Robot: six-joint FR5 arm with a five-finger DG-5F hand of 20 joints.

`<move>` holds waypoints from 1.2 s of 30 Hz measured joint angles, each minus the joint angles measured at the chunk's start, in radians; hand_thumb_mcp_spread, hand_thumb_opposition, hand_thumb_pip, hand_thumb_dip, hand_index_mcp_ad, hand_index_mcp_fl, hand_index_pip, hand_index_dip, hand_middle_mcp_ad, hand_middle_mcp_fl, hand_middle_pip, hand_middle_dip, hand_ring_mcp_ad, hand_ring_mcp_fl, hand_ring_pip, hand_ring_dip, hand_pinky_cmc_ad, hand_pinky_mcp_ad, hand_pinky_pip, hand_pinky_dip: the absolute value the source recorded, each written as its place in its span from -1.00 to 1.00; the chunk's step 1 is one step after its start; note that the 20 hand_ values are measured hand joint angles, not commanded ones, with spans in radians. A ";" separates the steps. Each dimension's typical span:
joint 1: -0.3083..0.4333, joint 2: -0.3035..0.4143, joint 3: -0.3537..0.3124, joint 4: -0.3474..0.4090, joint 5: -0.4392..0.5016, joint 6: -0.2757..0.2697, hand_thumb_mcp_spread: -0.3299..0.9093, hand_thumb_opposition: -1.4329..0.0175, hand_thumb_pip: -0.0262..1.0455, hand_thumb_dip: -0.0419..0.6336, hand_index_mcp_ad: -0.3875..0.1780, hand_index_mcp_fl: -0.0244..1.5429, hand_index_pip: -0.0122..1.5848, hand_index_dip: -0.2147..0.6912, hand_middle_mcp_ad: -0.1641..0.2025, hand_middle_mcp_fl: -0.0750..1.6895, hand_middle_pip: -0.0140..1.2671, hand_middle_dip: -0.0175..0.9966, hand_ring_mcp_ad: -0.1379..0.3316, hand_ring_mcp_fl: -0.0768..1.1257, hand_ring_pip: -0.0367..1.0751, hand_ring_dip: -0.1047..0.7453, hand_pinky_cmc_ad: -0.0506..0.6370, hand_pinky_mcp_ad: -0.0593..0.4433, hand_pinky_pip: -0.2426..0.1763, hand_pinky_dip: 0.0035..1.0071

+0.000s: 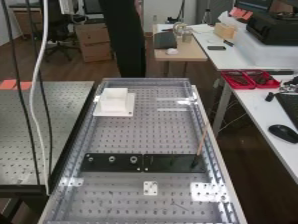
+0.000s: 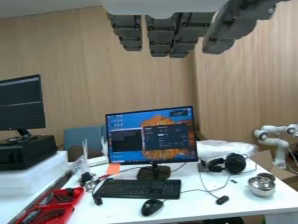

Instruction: Grab the drill bit and place it in the clear container

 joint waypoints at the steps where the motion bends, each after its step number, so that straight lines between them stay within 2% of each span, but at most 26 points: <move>1: 0.000 0.001 -0.001 0.001 0.000 0.000 -0.47 0.99 -0.92 -0.86 0.28 -0.97 -0.98 -0.52 0.09 -0.93 -0.96 -0.92 -0.45 -0.86 -0.92 -0.72 -0.67 -0.56 0.11 -0.97; 4: 0.000 0.001 -0.003 0.002 0.000 0.001 -0.48 0.97 -0.91 -0.86 0.32 -0.97 -0.98 -0.52 0.01 -0.93 -0.96 -0.92 -0.52 -0.86 -0.91 -0.72 -0.71 -0.62 0.11 -0.97; 5: 0.000 0.001 -0.003 0.003 0.000 0.001 -0.46 0.91 -0.92 -0.88 0.35 -0.96 -0.98 -0.52 0.03 -0.93 -0.95 -0.92 -0.52 -0.85 -0.89 -0.72 -0.72 -0.62 0.11 -0.96; 7: 0.000 0.001 -0.003 0.002 0.000 0.001 -0.38 0.72 -0.71 -0.87 0.41 -0.91 -0.95 -0.52 0.05 -0.84 -0.87 -0.91 -0.51 -0.87 -0.83 -0.72 -0.67 -0.56 0.17 -0.93; 8: 0.000 0.001 -0.003 0.002 0.000 0.001 -0.35 0.60 -0.64 -0.86 0.46 -0.90 -0.93 -0.52 0.08 -0.82 -0.84 -0.91 -0.46 -0.87 -0.78 -0.72 -0.61 -0.51 0.17 -0.92; 9: 0.000 0.001 -0.003 0.002 0.000 0.001 -0.35 0.48 -0.64 -0.86 0.48 -0.90 -0.92 -0.52 0.12 -0.80 -0.81 -0.91 -0.41 -0.87 -0.76 -0.72 -0.52 -0.36 0.17 -0.90; 11: 0.000 0.001 -0.002 0.001 0.000 0.000 -0.35 0.35 -0.64 -0.86 0.54 -0.90 -0.91 -0.52 0.21 -0.80 -0.80 -0.91 -0.28 -0.86 -0.75 -0.71 -0.37 -0.25 0.17 -0.87; 12: 0.000 0.000 -0.002 0.000 0.000 0.000 -0.35 0.28 -0.64 -0.86 0.59 -0.89 -0.90 -0.52 0.27 -0.80 -0.79 -0.91 -0.20 -0.86 -0.76 -0.71 -0.27 -0.10 0.17 -0.85; 15: 0.000 -0.001 -0.001 0.000 0.000 0.000 -0.36 0.19 -0.64 -0.86 0.69 -0.84 -0.90 -0.52 0.39 -0.79 -0.76 -0.91 -0.06 -0.81 -0.73 -0.71 -0.13 0.01 0.17 -0.82; 18: -0.001 -0.001 -0.001 0.002 -0.001 -0.001 -0.35 0.11 -0.64 -0.86 0.70 -0.83 -0.88 -0.52 0.48 -0.78 -0.76 -0.91 0.10 -0.78 -0.73 -0.71 -0.07 0.10 0.17 -0.76; 20: -0.001 -0.001 0.000 0.002 -0.002 0.000 -0.36 0.10 -0.64 -0.86 0.75 -0.83 -0.88 -0.52 0.50 -0.78 -0.75 -0.91 0.12 -0.79 -0.71 -0.71 -0.04 0.16 0.17 -0.74; 22: -0.002 -0.003 0.000 0.002 -0.001 0.004 -0.35 0.08 -0.60 -0.86 0.75 -0.83 -0.88 -0.52 0.56 -0.78 -0.74 -0.91 0.12 -0.76 -0.70 -0.71 -0.03 0.14 0.17 -0.73; 24: -0.004 -0.005 -0.002 0.005 0.000 0.011 -0.35 0.05 -0.57 -0.86 0.75 -0.84 -0.88 -0.52 0.57 -0.78 -0.74 -0.91 0.17 -0.77 -0.70 -0.71 0.01 0.22 0.16 -0.73; 30: -0.010 -0.025 -0.032 0.032 0.017 0.037 -0.35 0.04 -0.57 -0.86 0.80 -0.83 -0.87 -0.52 0.58 -0.78 -0.74 -0.91 0.29 -0.74 -0.70 -0.71 0.06 0.22 0.17 -0.73; 35: -0.016 -0.054 -0.070 0.082 0.053 0.064 -0.35 0.04 -0.53 -0.86 0.81 -0.83 -0.87 -0.52 0.65 -0.78 -0.74 -0.91 0.26 -0.74 -0.70 -0.72 0.06 0.23 0.16 -0.73; 36: -0.019 -0.066 -0.078 0.094 0.060 0.074 -0.35 0.04 -0.53 -0.86 0.81 -0.83 -0.87 -0.52 0.65 -0.78 -0.74 -0.91 0.24 -0.74 -0.70 -0.72 0.05 0.23 0.10 -0.73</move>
